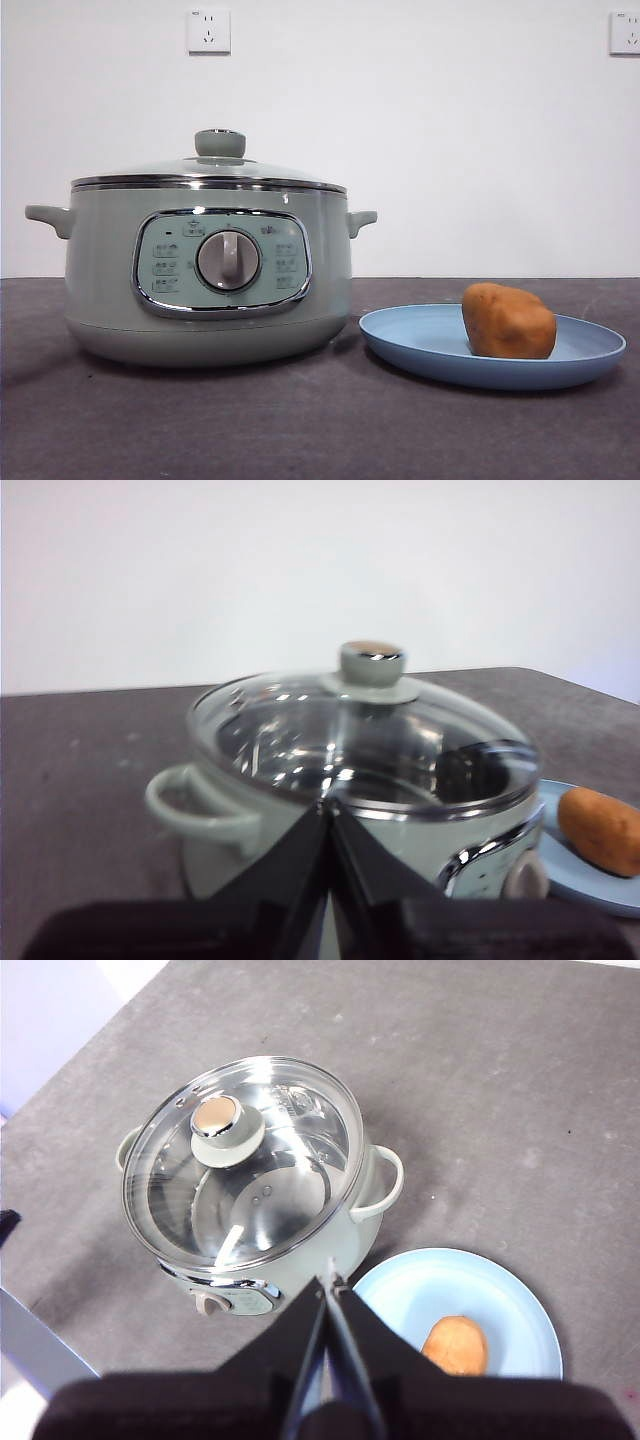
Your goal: Take the potato out from the steamer,put the potato on the plate,close the lid
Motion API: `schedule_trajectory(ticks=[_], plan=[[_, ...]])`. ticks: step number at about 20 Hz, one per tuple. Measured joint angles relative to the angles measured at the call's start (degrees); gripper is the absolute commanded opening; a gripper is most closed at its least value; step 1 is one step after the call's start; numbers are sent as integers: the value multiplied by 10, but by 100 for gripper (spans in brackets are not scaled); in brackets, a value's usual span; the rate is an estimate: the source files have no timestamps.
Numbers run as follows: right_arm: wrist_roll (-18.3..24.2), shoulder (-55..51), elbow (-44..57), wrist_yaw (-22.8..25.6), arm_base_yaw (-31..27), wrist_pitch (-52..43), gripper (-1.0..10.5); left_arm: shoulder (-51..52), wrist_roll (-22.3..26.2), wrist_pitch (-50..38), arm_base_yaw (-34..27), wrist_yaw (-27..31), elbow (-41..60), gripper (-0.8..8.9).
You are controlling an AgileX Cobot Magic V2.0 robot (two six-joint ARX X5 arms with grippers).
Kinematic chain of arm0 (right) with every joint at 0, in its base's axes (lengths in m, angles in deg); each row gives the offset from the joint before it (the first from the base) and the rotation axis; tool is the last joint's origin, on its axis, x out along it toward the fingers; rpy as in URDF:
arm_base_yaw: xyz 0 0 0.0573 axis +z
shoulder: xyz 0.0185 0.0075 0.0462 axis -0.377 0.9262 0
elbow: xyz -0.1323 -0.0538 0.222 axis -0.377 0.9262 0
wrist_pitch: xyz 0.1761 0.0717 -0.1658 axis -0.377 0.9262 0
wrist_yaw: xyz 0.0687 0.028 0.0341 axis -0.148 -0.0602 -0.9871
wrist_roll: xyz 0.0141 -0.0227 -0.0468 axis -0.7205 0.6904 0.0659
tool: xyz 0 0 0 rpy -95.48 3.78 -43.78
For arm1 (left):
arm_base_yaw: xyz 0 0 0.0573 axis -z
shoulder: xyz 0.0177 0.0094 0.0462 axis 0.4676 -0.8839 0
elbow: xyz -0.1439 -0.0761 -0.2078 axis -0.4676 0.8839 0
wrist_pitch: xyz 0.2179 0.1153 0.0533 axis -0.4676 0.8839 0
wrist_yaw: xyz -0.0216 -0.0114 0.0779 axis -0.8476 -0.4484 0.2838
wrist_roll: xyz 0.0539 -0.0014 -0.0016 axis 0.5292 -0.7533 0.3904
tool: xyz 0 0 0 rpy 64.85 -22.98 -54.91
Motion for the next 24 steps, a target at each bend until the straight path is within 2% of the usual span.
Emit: schedule_trajectory(ticks=[3, 7, 11, 24], plan=[[0, 0, 0, 0, 0, 0, -2, 16, -17, 4, -7, 9, 21, -4], [0, 0, 0, 0, 0, 0, -2, 26, -33, 73, -7, 43, 21, -4], [0, 0, 0, 0, 0, 0, -2, 38, -41, 142, -7, 47, 21, -4], [0, 0, 0, 0, 0, 0, -2, 38, -46, 142, -7, 47, 21, -4]])
